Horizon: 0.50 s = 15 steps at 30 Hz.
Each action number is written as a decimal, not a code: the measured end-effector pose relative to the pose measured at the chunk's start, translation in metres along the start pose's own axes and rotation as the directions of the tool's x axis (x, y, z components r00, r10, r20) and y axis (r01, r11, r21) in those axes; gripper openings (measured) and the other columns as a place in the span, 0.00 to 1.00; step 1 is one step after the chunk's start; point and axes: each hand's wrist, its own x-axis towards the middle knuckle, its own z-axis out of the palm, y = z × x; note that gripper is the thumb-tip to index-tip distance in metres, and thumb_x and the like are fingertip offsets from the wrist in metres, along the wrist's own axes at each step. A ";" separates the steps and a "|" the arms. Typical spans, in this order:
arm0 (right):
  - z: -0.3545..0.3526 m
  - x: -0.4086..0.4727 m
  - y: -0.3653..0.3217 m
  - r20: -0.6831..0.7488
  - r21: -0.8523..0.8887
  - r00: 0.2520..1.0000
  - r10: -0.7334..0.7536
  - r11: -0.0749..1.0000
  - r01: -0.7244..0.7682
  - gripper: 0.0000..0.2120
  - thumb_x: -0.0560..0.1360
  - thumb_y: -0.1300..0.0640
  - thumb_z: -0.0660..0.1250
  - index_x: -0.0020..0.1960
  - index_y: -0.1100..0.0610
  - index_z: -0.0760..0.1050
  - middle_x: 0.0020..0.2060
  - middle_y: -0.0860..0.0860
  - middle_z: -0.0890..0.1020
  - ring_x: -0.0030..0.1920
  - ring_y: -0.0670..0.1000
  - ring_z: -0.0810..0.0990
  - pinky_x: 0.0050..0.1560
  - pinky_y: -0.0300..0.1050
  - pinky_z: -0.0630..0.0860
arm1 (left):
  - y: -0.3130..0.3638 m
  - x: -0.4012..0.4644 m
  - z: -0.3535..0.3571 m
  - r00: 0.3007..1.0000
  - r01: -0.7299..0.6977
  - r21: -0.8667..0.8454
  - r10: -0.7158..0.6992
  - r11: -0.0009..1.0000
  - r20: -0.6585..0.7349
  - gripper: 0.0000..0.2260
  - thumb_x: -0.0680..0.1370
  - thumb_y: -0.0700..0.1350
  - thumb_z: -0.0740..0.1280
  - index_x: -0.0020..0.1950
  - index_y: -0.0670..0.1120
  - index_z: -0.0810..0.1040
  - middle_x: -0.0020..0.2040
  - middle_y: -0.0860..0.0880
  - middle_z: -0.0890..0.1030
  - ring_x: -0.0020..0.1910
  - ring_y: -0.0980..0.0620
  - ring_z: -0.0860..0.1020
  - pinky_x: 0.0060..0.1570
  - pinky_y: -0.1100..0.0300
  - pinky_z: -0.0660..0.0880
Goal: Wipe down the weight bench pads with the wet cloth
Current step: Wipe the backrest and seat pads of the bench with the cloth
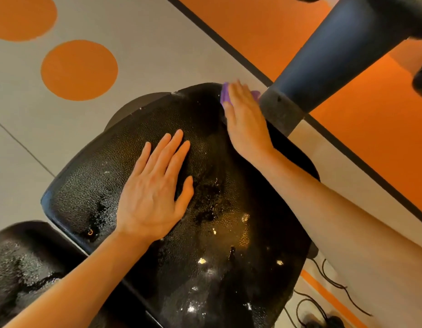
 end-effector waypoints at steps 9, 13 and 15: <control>-0.028 -0.085 0.035 0.070 0.031 0.984 -0.163 0.986 0.161 0.22 0.82 0.55 0.49 0.75 0.56 0.55 0.75 0.52 0.58 0.74 0.44 0.51 0.75 0.45 0.55 | -0.002 0.000 0.000 1.000 0.004 -0.016 -0.004 1.000 0.006 0.27 0.82 0.56 0.53 0.80 0.46 0.58 0.81 0.49 0.56 0.80 0.51 0.52 0.79 0.51 0.46; 0.002 0.005 -0.003 0.053 -0.004 0.989 -0.135 0.991 0.135 0.22 0.83 0.54 0.49 0.75 0.58 0.56 0.75 0.55 0.59 0.76 0.52 0.54 0.76 0.52 0.52 | -0.001 0.000 -0.001 1.000 -0.002 -0.017 0.002 1.000 0.005 0.27 0.82 0.56 0.53 0.80 0.46 0.59 0.81 0.48 0.56 0.80 0.50 0.53 0.79 0.50 0.47; 0.008 0.032 -0.016 0.055 0.007 0.990 -0.127 0.992 0.126 0.22 0.83 0.53 0.50 0.75 0.59 0.56 0.75 0.55 0.59 0.76 0.53 0.55 0.76 0.53 0.53 | -0.001 0.000 -0.001 1.000 -0.004 -0.018 0.004 1.000 0.009 0.27 0.82 0.56 0.53 0.80 0.47 0.59 0.81 0.49 0.56 0.80 0.51 0.52 0.79 0.50 0.47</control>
